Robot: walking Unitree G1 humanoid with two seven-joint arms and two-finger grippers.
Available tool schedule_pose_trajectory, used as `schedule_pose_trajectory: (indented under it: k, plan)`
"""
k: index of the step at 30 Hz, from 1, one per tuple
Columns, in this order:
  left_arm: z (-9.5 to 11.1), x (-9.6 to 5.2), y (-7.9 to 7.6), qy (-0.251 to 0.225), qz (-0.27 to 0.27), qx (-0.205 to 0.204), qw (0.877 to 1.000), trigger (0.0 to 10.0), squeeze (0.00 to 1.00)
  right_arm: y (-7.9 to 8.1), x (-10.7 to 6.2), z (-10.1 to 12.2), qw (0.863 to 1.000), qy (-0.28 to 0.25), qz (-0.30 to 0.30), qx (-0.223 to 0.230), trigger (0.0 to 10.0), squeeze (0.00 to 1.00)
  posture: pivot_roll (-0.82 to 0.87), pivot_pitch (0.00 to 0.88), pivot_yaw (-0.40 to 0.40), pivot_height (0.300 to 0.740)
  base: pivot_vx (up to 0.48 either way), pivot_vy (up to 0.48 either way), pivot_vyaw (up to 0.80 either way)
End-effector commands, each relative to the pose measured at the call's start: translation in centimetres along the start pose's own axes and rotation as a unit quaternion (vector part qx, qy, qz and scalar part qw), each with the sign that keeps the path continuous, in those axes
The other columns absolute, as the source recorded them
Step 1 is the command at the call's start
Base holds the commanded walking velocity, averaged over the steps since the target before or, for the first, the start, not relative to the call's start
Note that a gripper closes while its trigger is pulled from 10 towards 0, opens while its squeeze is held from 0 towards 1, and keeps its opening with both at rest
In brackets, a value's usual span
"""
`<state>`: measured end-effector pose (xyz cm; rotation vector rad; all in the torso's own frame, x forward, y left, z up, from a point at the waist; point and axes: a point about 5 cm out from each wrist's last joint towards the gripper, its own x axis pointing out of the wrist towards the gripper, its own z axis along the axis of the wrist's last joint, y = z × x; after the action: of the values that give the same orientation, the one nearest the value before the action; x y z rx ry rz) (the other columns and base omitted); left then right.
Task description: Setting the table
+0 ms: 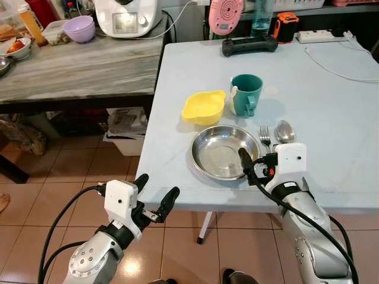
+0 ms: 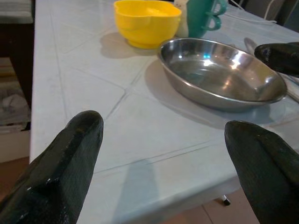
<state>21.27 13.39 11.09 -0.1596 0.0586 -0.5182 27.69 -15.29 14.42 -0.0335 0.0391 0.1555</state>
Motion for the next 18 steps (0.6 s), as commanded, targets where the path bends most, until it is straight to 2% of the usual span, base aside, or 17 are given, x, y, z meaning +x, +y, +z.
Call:
schedule_pose_trajectory:
  k: [1,8,16,18]
  plan:
    - [0.0,-0.2,0.1,0.007,-0.006,0.0,1.0,10.0,0.0,0.2,0.2,0.0,1.0,0.007,-0.002,0.01,10.0,0.0,-0.09,0.163,0.107,0.74,0.0,0.0,0.0]
    - [-0.5,-0.3,-0.2,0.026,-0.033,-0.006,0.999,10.0,0.0,0.9,1.2,0.3,1.0,0.02,0.005,0.009,10.0,0.0,-0.09,0.175,0.109,0.74,0.0,0.0,0.0]
    - [-0.4,-0.2,-0.3,0.027,-0.035,-0.006,0.999,10.0,0.0,0.8,1.4,0.4,1.0,0.023,-0.007,0.006,10.0,0.0,-0.09,0.177,0.107,0.74,0.0,0.0,0.0]
    - [-0.3,-0.2,-0.5,0.027,-0.037,-0.009,0.999,10.0,0.0,0.9,1.5,0.1,0.999,0.039,-0.011,0.023,10.0,0.0,-0.09,0.176,0.107,0.74,0.0,0.0,0.0]
